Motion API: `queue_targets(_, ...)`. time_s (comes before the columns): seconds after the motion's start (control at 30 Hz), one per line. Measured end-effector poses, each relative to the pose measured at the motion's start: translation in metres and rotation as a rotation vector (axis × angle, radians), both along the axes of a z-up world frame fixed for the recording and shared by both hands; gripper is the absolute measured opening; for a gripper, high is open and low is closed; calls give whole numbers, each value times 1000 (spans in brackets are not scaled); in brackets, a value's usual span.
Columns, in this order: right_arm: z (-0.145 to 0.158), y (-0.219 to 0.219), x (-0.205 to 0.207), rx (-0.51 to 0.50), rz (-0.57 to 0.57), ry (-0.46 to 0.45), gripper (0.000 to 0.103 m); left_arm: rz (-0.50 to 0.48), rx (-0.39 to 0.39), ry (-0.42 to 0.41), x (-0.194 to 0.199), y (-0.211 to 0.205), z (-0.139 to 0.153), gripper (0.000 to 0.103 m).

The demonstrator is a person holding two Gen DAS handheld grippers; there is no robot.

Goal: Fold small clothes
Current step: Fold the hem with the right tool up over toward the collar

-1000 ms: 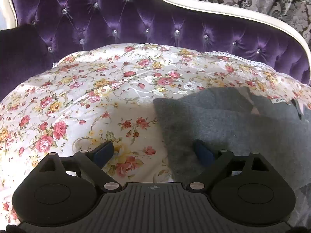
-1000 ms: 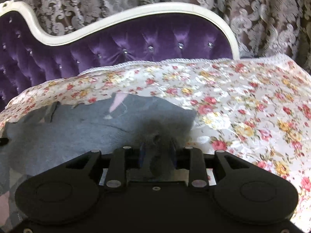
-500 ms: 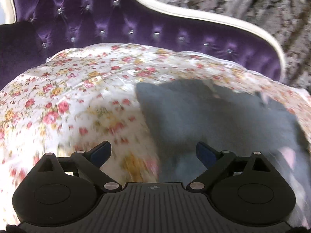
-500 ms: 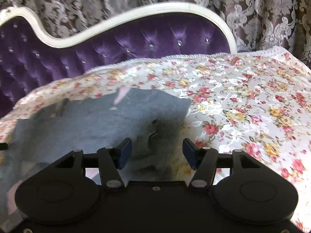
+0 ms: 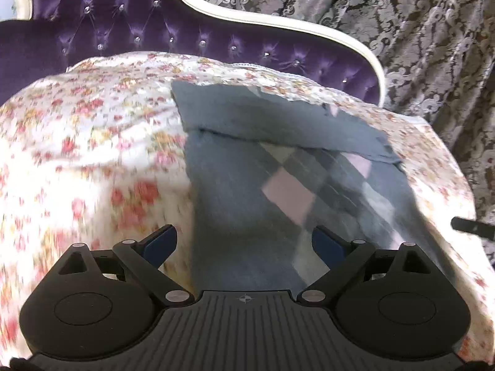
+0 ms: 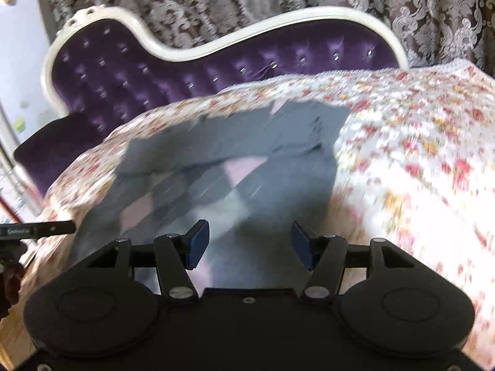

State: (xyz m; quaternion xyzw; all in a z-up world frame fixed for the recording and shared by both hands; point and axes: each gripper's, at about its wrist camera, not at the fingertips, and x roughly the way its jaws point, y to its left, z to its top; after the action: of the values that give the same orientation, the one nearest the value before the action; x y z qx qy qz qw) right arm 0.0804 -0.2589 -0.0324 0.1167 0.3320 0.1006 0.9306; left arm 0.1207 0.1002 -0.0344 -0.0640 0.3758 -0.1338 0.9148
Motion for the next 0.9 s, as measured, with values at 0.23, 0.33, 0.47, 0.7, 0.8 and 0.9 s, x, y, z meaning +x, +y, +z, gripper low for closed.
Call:
queue_targets(0.23,-12,13,-48,20,25,50,64,11,6,22,-40,-6,-10,95)
queue_targets(0.33,-19,13,-61,29,25,77,64,12,-5,37,-51,-8,-15,95)
queue_targets(0.47,-25,13,-74,52,13,106,64,27,-5,39,-64,-10,-20,95)
queue_targets(0.7,-36,13,-87,105,-15,144,67,43,-12,57,-72,-11,-25,95)
queue_targets(0.8,-38,15,-86,115,-11,138,71,40,-25,63,-70,-13,-27,95)
queue_targets(0.9,-39,19,-84,126,2,130,72,27,-45,67,-67,-16,-30,95)
